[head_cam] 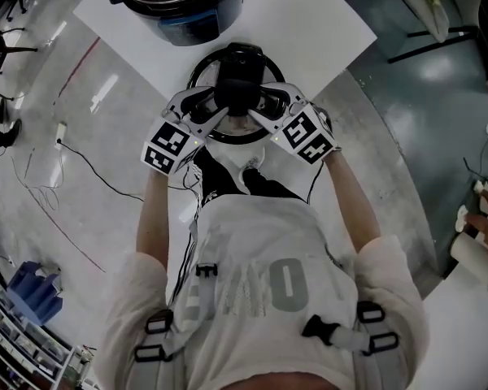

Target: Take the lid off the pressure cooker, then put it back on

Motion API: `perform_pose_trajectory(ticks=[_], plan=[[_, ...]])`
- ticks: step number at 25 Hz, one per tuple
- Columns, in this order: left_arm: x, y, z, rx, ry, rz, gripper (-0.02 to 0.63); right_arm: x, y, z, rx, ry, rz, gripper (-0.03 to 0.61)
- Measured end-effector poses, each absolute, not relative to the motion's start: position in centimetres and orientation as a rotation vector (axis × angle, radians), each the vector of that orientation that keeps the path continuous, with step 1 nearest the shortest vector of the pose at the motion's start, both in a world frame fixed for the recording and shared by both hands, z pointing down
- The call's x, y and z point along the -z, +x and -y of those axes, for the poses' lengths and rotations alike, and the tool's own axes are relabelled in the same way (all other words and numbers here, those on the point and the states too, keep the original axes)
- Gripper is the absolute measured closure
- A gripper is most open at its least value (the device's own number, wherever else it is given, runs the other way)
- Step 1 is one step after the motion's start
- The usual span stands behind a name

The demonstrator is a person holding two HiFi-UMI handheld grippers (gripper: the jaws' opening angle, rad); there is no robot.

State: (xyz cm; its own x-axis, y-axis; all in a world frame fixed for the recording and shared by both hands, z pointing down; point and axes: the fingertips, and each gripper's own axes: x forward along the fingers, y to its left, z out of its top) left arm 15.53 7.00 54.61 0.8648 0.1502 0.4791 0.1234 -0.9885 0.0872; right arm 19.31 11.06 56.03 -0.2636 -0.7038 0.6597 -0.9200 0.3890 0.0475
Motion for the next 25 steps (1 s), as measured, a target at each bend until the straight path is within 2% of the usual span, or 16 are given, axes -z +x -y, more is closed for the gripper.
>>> perform_pose_trajectory(ticks=[8,10,11,13,19,22,25], plan=[[-54.7,15.7,-7.1,-0.760,3.011,-0.206,0.414,-56.2,19.3,-11.1,-0.476,1.395,2.070,0.366],[-54.6,15.7,-6.8,-0.777,3.029,-0.183,0.394,-56.3,19.3,-11.0,-0.526,1.398,2.080,0.365],[-54.6,15.6,-6.6,-0.789,3.035,-0.167,0.379,-56.3,19.3,-10.9,-0.554,1.404,2.087,0.350],[-54.2,15.3,-6.2,-0.785,3.033,-0.132,0.370,-56.2,19.2,-10.9,-0.573,1.416,2.086,0.268],[-49.0,13.5,-5.4,-0.575,3.052,0.087,0.364,-51.7,19.7,-12.7,-0.525,1.664,2.126,0.255],[-45.9,11.3,-4.3,-0.408,3.074,0.378,0.365,-48.4,21.4,-14.7,-0.498,1.921,2.106,0.282],[-44.1,9.6,-4.1,-0.250,3.030,0.583,0.364,-46.7,22.7,-16.8,-0.477,2.063,2.052,0.259]])
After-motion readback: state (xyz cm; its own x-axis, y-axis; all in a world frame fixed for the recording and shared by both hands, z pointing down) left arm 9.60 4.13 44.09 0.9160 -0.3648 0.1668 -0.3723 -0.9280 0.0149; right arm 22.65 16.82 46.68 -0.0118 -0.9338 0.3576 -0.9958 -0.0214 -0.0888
